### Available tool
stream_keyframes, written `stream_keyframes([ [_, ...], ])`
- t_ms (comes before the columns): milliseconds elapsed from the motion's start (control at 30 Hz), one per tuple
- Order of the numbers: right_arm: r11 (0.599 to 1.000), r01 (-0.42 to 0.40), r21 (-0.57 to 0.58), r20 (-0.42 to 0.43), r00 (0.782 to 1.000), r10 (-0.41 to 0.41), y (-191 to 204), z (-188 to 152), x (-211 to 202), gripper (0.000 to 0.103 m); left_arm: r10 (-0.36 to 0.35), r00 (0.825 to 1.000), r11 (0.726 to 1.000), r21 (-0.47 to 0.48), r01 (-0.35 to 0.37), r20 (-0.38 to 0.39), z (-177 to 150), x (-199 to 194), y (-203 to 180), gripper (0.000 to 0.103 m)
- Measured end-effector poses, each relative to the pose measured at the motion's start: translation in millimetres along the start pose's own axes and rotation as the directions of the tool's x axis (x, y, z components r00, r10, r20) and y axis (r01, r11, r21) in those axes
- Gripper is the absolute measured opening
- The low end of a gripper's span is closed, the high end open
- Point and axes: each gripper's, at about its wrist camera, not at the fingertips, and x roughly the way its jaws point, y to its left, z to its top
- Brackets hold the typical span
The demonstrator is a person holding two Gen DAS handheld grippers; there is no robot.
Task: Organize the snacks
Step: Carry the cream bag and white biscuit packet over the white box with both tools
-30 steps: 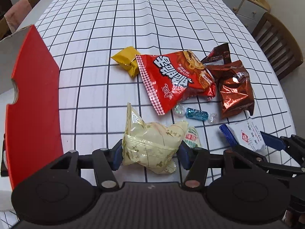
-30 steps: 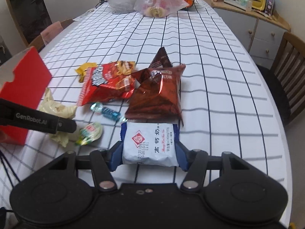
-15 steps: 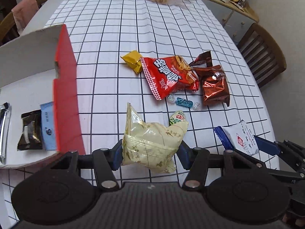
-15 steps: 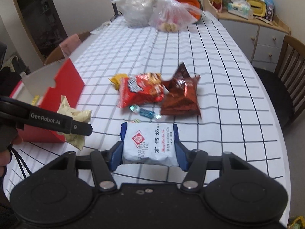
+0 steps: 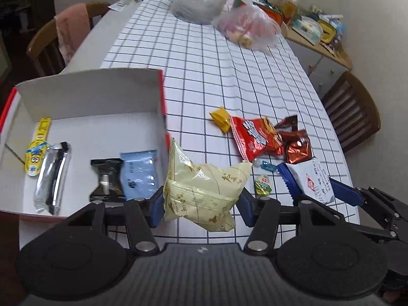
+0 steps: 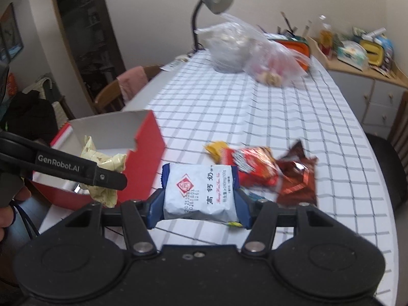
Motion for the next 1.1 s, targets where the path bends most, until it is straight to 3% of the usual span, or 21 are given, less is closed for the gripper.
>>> stream_keyframes([
  [567, 0.986, -0.102, -0.133, 0.003, 0.995, 0.104, 113, 36, 55, 0.057, 0.112, 0.991, 0.985, -0.137, -0.101, 0.079, 10, -47, 119, 0.057],
  [833, 0.978, -0.110, -0.178, -0.044, 0.994, 0.104, 145, 44, 99, 0.057, 0.193, 0.980, 0.969, -0.165, -0.182, 0.054, 17, -36, 164, 0.057],
  [1100, 0.972, -0.098, -0.214, -0.092, 0.993, 0.080, 160, 42, 137, 0.057, 0.230, 0.973, 0.965, -0.135, -0.227, 0.013, 27, -9, 180, 0.057],
])
